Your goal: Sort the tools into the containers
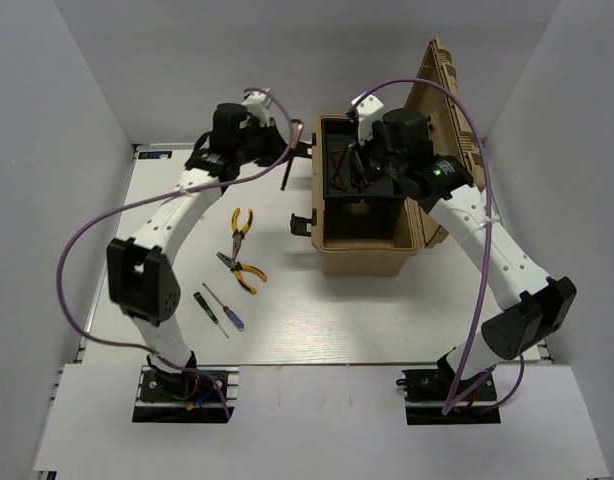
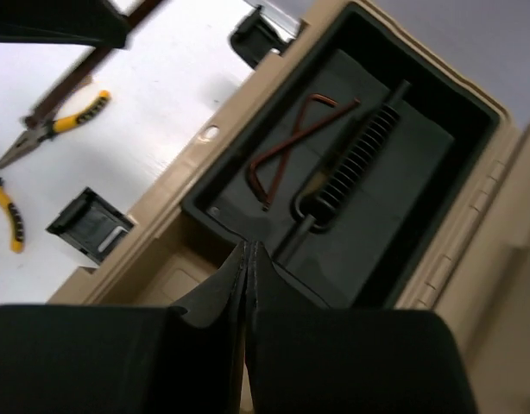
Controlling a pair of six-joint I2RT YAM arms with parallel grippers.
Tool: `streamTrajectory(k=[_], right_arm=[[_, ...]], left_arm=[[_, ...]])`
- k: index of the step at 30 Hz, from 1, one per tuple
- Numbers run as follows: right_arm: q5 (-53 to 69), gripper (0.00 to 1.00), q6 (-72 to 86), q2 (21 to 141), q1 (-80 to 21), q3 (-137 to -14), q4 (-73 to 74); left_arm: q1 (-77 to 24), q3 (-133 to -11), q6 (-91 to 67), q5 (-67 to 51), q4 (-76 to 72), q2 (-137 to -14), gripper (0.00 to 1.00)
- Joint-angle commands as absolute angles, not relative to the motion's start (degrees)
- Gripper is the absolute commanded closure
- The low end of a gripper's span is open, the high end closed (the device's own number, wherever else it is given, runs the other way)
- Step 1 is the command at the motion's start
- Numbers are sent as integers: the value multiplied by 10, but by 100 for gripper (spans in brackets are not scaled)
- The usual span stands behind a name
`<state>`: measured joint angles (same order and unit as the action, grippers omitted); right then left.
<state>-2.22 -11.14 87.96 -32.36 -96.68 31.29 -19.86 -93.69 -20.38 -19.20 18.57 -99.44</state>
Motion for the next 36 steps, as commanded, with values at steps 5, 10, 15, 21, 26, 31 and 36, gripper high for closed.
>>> streamTrajectory(k=[5,10,15,21,26,31,36], right_arm=[[-76,100,-102,829,-319,-941,275],[-80,100,-101,817,-316,-920,269],[-78,100,-98,809,-313,-900,262],[-77,100,-93,799,-309,-883,260],[-74,81,-94,792,-307,-873,258],[-33,60,-100,795,-303,-872,263],[43,48,-120,796,-304,-874,280]], left_arm=[[-236,-1094,-256,-303,92,-1117,100],[-261,-1157,-324,-286,45,-1197,100],[-272,-1219,-372,-260,27,-1254,100],[-283,-1271,-389,-177,71,-1298,100],[-283,-1266,-384,-156,111,-1303,88],[-283,-1295,-379,-163,148,-1317,45],[-288,-1320,-374,-175,156,-1318,39]])
